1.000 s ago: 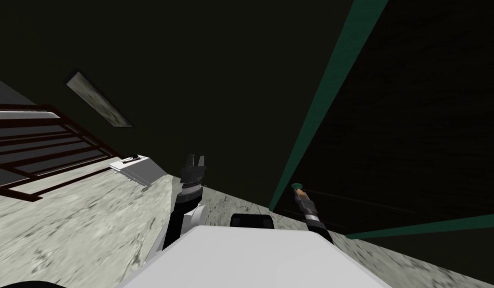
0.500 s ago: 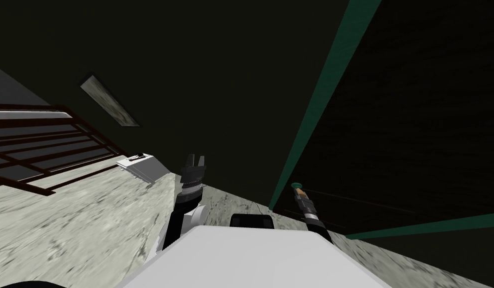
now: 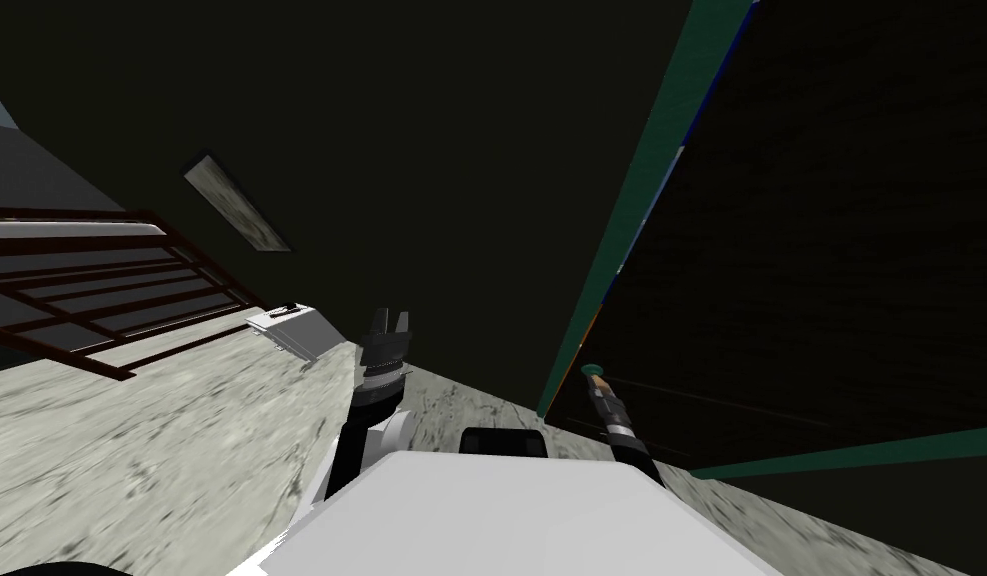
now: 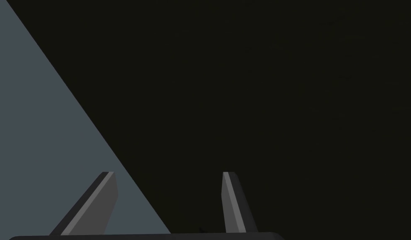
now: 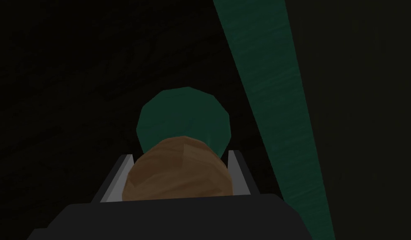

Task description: Pull the door open

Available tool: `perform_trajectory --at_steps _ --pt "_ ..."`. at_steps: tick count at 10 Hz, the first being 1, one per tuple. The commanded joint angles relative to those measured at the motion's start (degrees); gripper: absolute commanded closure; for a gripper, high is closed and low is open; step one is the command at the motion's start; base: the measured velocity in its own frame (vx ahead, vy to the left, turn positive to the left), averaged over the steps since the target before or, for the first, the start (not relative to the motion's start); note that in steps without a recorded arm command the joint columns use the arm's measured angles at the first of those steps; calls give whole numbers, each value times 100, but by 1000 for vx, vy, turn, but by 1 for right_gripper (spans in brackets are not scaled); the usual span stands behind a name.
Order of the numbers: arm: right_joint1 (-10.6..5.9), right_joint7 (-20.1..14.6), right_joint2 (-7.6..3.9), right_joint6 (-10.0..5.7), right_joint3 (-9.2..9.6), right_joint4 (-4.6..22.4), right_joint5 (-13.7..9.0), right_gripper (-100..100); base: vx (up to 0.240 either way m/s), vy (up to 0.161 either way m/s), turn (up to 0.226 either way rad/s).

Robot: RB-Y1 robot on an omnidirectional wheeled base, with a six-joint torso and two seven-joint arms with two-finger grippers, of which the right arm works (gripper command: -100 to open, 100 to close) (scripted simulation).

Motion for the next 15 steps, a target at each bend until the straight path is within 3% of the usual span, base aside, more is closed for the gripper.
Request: perform_trajectory --at_steps 1,15 --pt "-15 -198 26 4 17 24 -9 100 -40 -8 23" --pt "-267 -2150 101 48 -1 205 -198 100 -46 -10 38"
